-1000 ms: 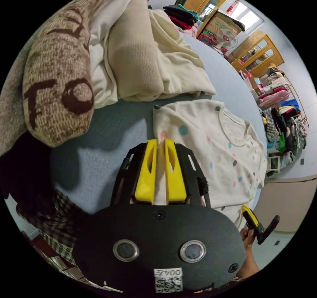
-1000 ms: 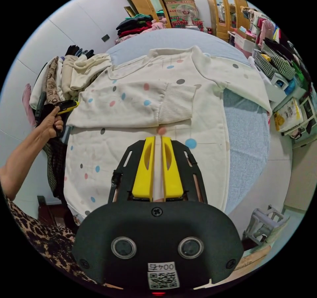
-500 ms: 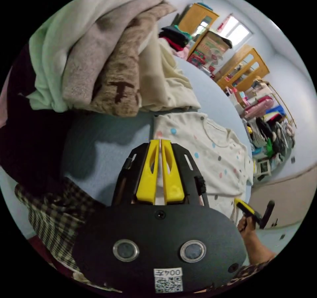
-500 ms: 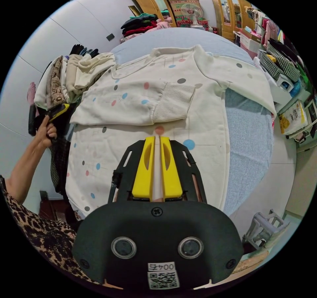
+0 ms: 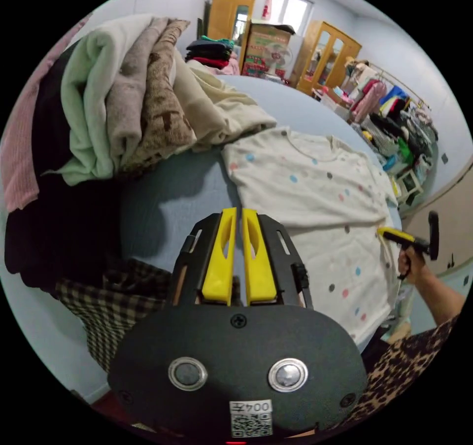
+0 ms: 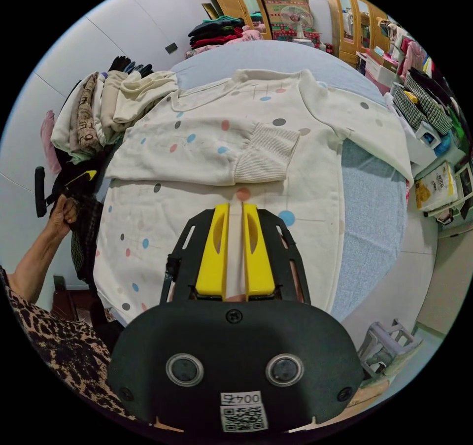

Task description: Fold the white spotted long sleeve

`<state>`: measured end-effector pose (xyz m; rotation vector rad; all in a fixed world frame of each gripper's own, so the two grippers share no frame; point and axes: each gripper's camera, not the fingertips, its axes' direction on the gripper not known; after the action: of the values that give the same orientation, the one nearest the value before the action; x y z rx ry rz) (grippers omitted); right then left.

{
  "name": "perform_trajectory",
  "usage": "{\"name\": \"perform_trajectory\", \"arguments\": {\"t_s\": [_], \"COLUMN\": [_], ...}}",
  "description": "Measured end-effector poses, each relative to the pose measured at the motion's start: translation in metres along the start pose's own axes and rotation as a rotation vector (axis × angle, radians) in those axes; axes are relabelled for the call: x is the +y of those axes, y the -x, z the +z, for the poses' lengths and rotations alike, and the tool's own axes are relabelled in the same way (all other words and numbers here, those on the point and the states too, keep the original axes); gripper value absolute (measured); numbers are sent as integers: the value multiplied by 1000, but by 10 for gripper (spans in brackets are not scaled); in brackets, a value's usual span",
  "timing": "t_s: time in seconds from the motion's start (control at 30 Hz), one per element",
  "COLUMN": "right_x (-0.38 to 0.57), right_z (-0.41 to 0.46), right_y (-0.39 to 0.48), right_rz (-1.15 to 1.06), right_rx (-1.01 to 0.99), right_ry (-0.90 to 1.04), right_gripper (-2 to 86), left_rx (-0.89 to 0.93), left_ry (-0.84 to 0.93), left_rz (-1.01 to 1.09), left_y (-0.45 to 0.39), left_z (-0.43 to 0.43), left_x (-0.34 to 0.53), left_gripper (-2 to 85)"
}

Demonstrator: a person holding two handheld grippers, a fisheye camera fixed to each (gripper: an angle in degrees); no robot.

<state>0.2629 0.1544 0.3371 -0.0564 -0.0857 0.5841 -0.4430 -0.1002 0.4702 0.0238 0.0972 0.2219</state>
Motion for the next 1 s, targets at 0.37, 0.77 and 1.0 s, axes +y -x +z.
{"name": "perform_trajectory", "arguments": {"t_s": [0.37, 0.77, 1.0], "right_x": [4, 3, 4], "right_z": [2, 7, 11], "right_y": [8, 8, 15], "right_rz": [34, 65, 62], "right_rx": [8, 10, 36], "right_ry": [-19, -11, -20], "right_gripper": [69, 47, 55], "left_rx": [-121, -84, -133], "left_ry": [129, 102, 89], "left_rz": [204, 227, 204], "left_y": [-60, -72, -77], "left_z": [32, 15, 9], "left_x": [-16, -22, -21], "left_gripper": [90, 89, 43]}}
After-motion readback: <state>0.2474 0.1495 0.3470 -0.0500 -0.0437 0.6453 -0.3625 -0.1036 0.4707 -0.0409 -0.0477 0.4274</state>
